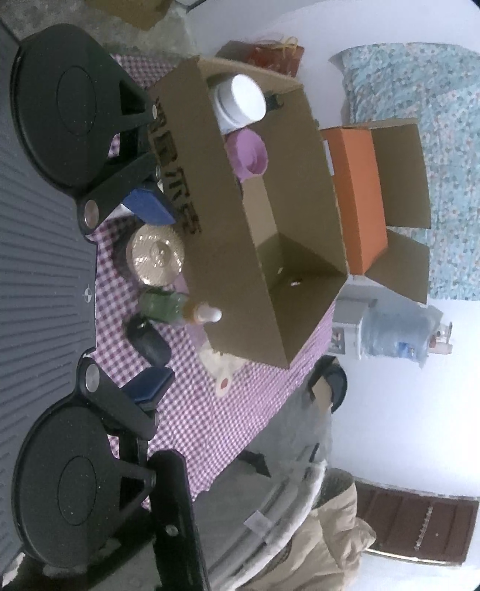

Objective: Organize rigid objects
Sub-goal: 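Grasp the green dropper bottle by its body with the right gripper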

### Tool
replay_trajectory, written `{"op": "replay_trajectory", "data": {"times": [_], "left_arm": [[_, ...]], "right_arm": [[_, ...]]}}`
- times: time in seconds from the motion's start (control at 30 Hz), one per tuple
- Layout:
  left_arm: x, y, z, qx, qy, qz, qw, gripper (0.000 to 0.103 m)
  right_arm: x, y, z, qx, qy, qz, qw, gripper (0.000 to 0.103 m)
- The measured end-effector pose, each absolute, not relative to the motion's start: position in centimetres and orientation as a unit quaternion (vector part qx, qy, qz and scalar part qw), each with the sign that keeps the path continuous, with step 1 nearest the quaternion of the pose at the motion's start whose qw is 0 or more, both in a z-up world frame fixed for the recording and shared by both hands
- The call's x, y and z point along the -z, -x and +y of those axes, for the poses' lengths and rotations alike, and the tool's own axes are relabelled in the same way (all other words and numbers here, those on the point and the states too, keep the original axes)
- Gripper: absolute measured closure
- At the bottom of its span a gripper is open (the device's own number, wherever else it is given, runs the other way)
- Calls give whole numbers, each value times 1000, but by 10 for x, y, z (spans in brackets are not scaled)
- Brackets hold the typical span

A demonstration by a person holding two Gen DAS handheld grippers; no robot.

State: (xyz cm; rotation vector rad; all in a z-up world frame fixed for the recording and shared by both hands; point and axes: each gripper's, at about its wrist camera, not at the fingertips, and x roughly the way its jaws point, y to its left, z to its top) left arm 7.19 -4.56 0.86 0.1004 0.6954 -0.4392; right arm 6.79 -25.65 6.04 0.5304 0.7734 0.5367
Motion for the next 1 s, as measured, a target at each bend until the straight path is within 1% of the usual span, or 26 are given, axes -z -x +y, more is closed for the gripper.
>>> {"op": "replay_trajectory", "data": {"times": [0.17, 0.27, 0.3, 0.53, 0.6, 0.63, 0.7, 0.97, 1.0], "left_arm": [[2, -69, -59, 219, -74, 327, 916, 19], [9, -68, -68, 220, -97, 321, 916, 19], [12, -68, -71, 219, -103, 320, 916, 19], [23, -76, -85, 231, -130, 317, 911, 24], [27, -80, -88, 231, -137, 315, 910, 29], [28, -83, -90, 231, -139, 316, 910, 30], [32, -89, -92, 231, -141, 319, 908, 37], [38, -101, -95, 228, -143, 322, 908, 52], [38, -102, -96, 229, -142, 323, 907, 56]], "right_arm": [[-61, -60, -266, -220, -244, 358, 874, 78], [-57, -66, -266, -198, -230, 355, 884, 69], [-56, -69, -264, -195, -226, 355, 886, 67], [-48, -97, -245, -197, -185, 360, 893, 67], [-45, -106, -239, -202, -175, 362, 893, 67], [-45, -109, -236, -203, -171, 363, 893, 67], [-42, -117, -230, -206, -161, 363, 894, 67], [-32, -149, -210, -219, -129, 370, 894, 67], [-31, -152, -208, -219, -125, 372, 893, 67]]}}
